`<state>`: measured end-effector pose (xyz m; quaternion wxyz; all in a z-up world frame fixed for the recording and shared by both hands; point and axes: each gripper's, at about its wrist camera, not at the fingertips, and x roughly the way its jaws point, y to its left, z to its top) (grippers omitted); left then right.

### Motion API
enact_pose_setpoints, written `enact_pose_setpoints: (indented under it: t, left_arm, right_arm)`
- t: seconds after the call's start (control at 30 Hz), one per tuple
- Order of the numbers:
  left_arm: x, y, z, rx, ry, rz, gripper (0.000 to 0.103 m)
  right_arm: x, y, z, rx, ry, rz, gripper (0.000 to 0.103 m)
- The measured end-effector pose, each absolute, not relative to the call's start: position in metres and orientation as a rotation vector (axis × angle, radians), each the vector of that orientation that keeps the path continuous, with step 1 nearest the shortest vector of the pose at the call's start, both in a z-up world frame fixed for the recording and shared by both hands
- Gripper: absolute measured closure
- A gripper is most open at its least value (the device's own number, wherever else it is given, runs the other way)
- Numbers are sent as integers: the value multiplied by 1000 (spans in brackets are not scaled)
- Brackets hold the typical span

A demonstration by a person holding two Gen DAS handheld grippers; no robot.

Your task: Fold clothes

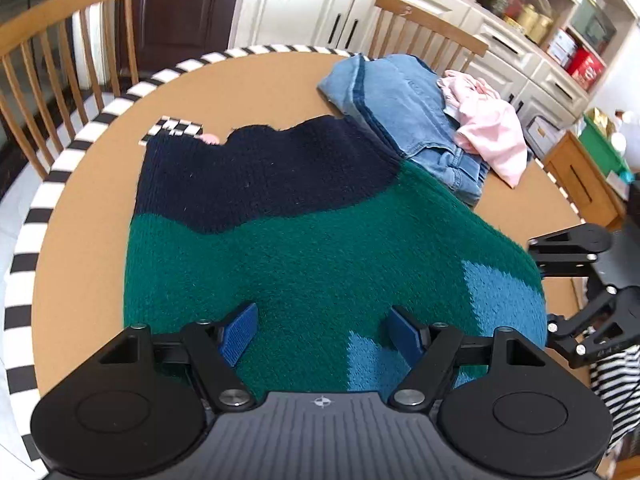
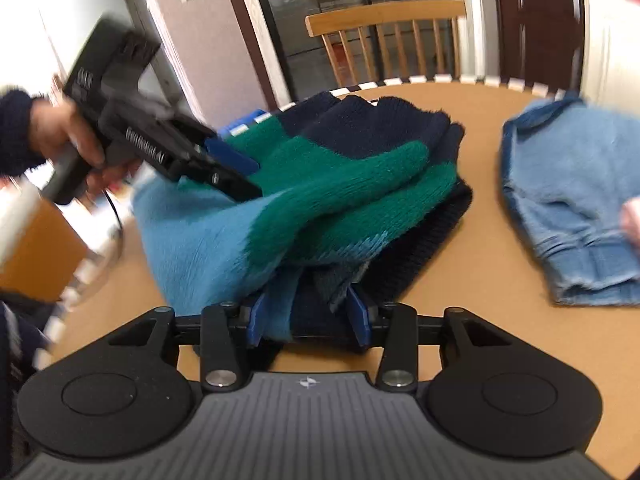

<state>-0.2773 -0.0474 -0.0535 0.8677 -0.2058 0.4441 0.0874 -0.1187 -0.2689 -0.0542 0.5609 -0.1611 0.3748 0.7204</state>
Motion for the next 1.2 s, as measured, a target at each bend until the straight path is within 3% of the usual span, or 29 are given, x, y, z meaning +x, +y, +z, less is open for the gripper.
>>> enact_pose_setpoints:
  t: [0.1,0.17,0.2,0.23,0.4,0.5,0.6,0.67,0.7,0.73,0.8,0.9,1.03,1.2]
  left_arm:
    - [-270,-37,-54,-485,959,179,29]
    - [-264,-33,-55,-509,980,185,29]
    - [-261,-32,-55,-520,990,192,29]
    - [-259,-31,-55,-531,999,201,29]
    - [-253,-28,-56,-558,1012,237,29]
    - [-252,-27,-57,-564,1017,240,28]
    - [-250,-28,-57,-551,1027,228,26]
    - [-248,-28,-58,-554,1033,224,24]
    - [-247,-29,-58,-554,1036,220,21]
    - [-246,-30,-58,-548,1039,214,19]
    - [-243,-34,-59,-524,1045,201,13]
    - [-239,-42,-61,-489,1049,198,6]
    - [-235,-44,-62,-492,1054,231,5]
    - [-232,-43,-64,-518,1050,249,1]
  right_arm:
    - [-100,-258,-64,-307,975,1757,45]
    - [-94,-253,-74,-244,1076,1799,48]
    - [-92,-251,-79,-208,1131,1820,82]
    - [-95,-252,-79,-172,1187,1852,94]
    - [-151,-295,-61,-394,1114,2038,95]
    - [-165,-313,-59,-387,1057,2020,95]
    - [-152,-322,-61,-290,1025,1956,87]
    - [-142,-328,-60,-237,1013,1914,72]
    - [-143,-329,-60,-229,1018,1910,53]
    - [-147,-329,-61,-232,1028,1915,46]
    - [-155,-330,-61,-236,1049,1927,46]
    - [-167,-331,-62,-243,1080,1944,57]
    - [-183,-333,-64,-253,1122,1966,97]
    - [-204,-335,-65,-265,1174,1993,103]
